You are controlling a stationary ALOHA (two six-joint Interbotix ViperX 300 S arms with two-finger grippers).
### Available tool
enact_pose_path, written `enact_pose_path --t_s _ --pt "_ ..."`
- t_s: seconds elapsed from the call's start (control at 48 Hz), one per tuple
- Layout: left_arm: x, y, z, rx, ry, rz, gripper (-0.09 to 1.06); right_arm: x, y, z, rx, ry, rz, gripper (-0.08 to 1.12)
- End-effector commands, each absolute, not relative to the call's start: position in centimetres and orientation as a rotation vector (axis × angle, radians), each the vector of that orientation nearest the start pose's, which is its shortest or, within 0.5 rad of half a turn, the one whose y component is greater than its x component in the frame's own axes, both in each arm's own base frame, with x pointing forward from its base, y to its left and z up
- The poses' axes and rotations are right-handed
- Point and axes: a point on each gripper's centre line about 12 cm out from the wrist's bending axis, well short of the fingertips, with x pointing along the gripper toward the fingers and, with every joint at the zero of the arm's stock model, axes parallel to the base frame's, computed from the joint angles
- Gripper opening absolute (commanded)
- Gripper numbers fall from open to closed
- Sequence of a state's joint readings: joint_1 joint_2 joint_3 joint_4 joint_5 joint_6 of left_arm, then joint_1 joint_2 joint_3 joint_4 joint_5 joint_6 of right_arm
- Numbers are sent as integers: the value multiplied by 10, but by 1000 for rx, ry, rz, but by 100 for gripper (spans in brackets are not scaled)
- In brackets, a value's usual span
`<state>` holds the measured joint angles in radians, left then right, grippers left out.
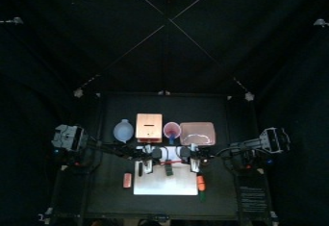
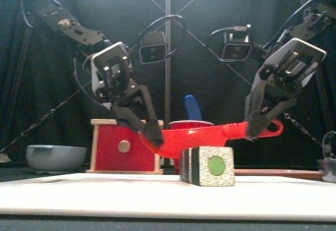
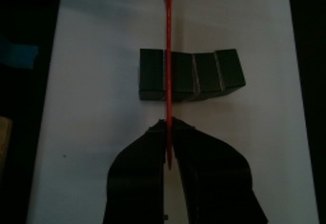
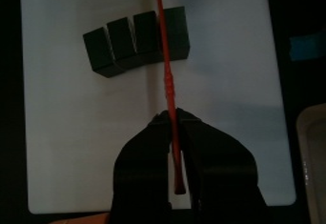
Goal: Place sushi on board then cut the sushi with the knife then place the pieces on the plate
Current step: Cut the sushi into 4 pieces
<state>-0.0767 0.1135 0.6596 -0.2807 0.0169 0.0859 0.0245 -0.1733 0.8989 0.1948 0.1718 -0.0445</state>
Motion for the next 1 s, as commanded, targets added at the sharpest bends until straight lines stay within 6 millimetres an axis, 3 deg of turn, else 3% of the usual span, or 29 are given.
enact_pose_path --t_s 0.021,0.312,0.583,1.0 --pt "396 -32 131 -154 772 -5 47 307 11 140 153 904 -19 38" --pt "401 -31 120 -153 795 -1 47 309 12 121 173 965 -29 38" --pt "404 -27 120 -140 793 2 47 309 9 119 169 970 -36 38" --pt "404 -10 122 -118 786 26 47 309 -12 125 170 957 -84 38"
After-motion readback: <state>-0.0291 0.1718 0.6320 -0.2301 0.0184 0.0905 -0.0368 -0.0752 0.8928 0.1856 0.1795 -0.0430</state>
